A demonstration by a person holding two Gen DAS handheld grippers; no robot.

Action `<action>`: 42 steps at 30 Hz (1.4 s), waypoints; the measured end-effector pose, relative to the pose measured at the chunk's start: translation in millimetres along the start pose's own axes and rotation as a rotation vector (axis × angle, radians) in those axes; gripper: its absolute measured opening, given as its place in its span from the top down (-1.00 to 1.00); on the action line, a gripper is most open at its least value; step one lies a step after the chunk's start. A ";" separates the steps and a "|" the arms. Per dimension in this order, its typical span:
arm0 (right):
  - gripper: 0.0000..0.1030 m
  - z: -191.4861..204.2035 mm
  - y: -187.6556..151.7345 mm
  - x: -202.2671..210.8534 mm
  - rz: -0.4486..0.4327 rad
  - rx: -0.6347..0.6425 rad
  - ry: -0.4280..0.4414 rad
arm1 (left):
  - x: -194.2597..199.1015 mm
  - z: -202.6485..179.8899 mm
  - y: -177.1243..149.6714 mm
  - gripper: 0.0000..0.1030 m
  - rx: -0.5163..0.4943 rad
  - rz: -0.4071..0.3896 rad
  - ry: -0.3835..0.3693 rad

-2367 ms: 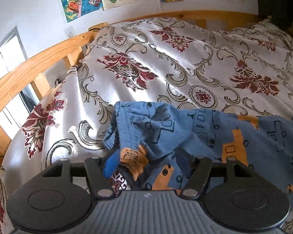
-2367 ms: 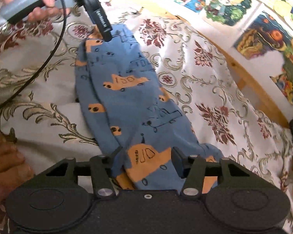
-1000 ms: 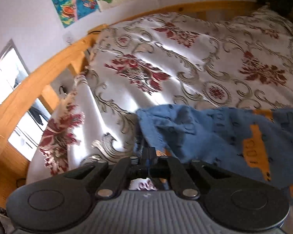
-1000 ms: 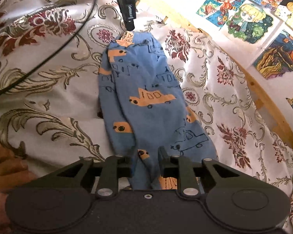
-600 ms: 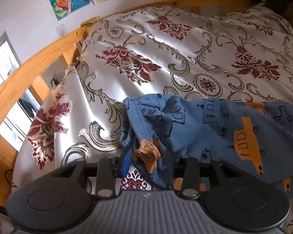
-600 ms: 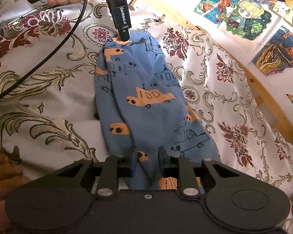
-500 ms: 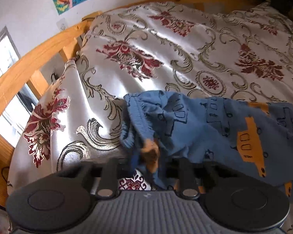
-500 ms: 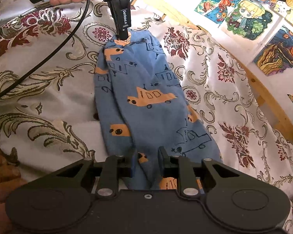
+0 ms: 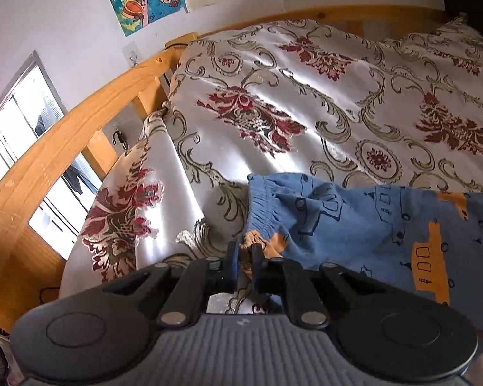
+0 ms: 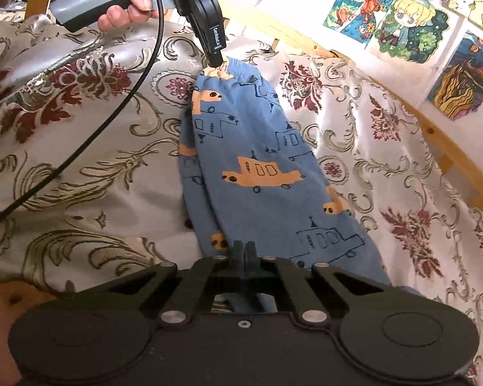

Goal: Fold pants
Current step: 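Pull the hem with the right gripper toward the left gripper, folding the legs, then lay the hem onto the waistband with the right gripper while the left gripper holds the waistband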

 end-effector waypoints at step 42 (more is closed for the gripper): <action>-0.31 -197.5 -26.0 -0.8 -0.068 -0.329 0.002 | -12.4 -158.0 23.2 0.90 -0.784 -0.309 -0.464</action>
Point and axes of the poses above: each gripper's, at about its wrist camera, not at the fingertips, and x roughly against the way its jaws point, z to its left, y to its top, the point moved 2 cm from there along -x, roughly the way its jaws point, and after that the axes turned 11 degrees about y, right-handed, at the moved point
